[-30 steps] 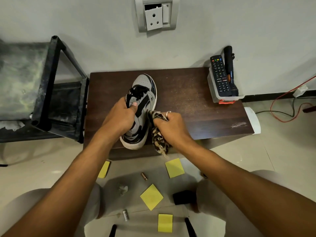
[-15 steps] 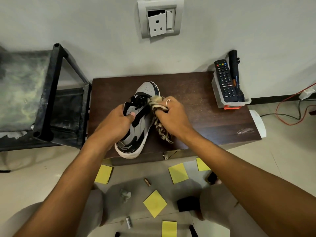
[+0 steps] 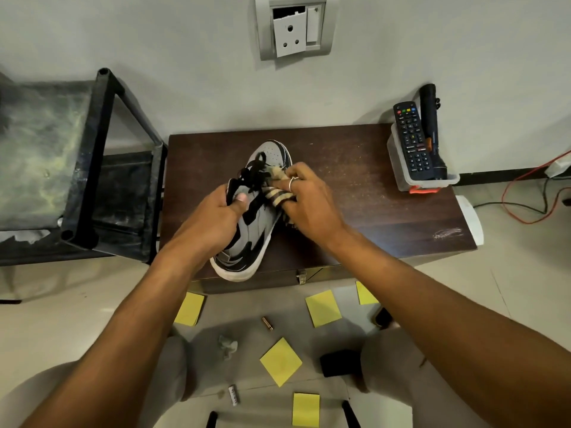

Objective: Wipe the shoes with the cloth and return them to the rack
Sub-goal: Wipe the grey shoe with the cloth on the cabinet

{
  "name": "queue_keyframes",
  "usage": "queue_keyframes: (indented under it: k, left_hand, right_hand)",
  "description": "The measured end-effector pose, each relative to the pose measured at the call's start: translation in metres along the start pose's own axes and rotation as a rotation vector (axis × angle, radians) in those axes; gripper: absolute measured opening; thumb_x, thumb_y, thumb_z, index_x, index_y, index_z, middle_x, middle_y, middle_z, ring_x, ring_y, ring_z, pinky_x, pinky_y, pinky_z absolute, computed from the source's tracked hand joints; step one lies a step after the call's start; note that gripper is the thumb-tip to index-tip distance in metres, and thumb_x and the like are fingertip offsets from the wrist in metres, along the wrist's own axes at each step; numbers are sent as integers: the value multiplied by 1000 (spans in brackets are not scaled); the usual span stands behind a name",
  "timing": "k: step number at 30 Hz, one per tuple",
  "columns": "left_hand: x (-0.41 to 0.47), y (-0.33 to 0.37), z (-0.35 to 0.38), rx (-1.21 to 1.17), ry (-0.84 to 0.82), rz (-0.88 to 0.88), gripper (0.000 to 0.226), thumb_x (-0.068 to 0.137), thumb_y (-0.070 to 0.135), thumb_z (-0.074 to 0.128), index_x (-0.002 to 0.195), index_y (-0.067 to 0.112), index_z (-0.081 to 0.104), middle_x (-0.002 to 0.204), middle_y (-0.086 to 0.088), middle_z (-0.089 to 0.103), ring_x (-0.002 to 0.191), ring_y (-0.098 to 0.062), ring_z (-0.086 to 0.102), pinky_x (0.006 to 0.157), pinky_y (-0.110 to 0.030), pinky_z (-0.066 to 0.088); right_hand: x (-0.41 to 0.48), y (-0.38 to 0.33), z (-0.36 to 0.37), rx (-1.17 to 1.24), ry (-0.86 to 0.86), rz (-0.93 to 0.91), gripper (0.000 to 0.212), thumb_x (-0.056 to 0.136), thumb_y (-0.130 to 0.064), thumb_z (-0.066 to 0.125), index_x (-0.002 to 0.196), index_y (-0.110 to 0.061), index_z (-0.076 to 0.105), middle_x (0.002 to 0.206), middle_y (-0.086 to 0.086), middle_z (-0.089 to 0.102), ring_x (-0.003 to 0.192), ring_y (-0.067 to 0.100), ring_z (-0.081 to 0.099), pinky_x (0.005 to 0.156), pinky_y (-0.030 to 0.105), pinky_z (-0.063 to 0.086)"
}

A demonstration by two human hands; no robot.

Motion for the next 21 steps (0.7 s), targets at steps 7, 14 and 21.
queue_keyframes:
  k: [7, 14, 21]
  left_hand:
    - [-5, 5, -2, -16, 60, -11, 18, 107, 41, 46, 114, 38, 62, 112, 8, 70, 108, -17, 64, 104, -51, 48]
    - [-10, 13, -3, -40, 59, -15, 15, 107, 39, 47, 100, 44, 59, 108, 13, 67, 112, -19, 62, 106, -49, 46]
    - [-16, 20, -34, 156, -14, -45, 15, 105, 31, 55, 114, 40, 60, 111, 3, 71, 104, -22, 67, 99, -46, 52]
  right_hand:
    - [-19, -28, 3, 293, -88, 45, 19, 91, -9, 69, 105, -16, 80, 107, -10, 58, 89, 3, 59, 80, 20, 50]
    - [-21, -26, -8, 517, -351, 91, 14, 91, -8, 71, 77, -8, 73, 96, 6, 66, 75, 6, 60, 72, 21, 47]
    - [1, 28, -21, 231, 48, 250, 16, 93, -13, 68, 104, -8, 77, 104, -4, 58, 87, 8, 60, 77, 16, 47]
Point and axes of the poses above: each hand's wrist, its own x-axis towards the middle knuckle, its own z-axis out of the palm, y = z × x, the point moved 6 cm from there along x, towards the middle knuckle
